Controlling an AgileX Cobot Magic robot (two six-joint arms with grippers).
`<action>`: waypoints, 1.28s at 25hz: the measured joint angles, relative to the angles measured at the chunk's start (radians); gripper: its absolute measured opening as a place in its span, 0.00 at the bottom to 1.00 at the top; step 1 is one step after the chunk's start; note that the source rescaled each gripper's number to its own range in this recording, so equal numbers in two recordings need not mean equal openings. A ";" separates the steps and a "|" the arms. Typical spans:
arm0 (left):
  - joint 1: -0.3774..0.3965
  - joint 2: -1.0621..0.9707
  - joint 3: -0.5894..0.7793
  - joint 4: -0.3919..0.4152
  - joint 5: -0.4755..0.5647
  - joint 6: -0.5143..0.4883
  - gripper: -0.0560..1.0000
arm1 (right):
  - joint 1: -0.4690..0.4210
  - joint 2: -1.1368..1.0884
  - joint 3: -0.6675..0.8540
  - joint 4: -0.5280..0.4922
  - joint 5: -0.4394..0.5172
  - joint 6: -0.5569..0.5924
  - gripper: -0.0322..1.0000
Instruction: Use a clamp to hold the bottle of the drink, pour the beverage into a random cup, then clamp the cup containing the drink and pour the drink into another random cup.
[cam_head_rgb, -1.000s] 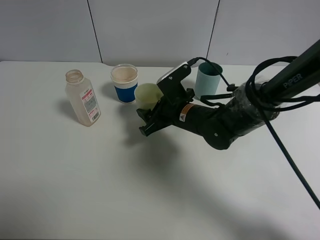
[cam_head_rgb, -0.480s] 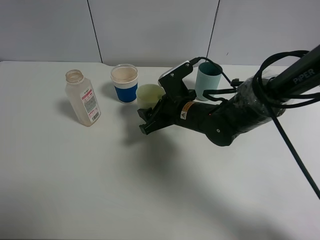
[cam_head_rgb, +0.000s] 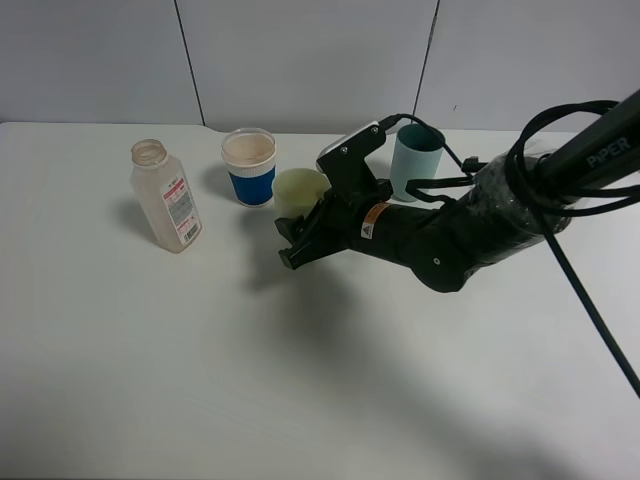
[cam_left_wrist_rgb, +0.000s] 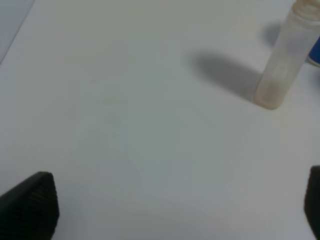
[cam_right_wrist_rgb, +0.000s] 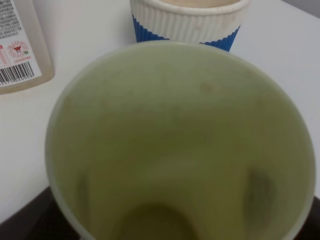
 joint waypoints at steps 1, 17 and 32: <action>0.000 0.000 0.000 0.000 0.000 0.000 1.00 | 0.000 0.000 0.000 0.000 0.010 0.000 0.32; 0.000 0.000 0.000 0.000 0.000 0.000 1.00 | 0.001 -0.075 0.002 -0.001 0.097 0.000 0.99; 0.000 0.000 0.000 0.000 0.000 0.000 1.00 | -0.027 -0.534 0.003 -0.018 0.498 0.000 0.99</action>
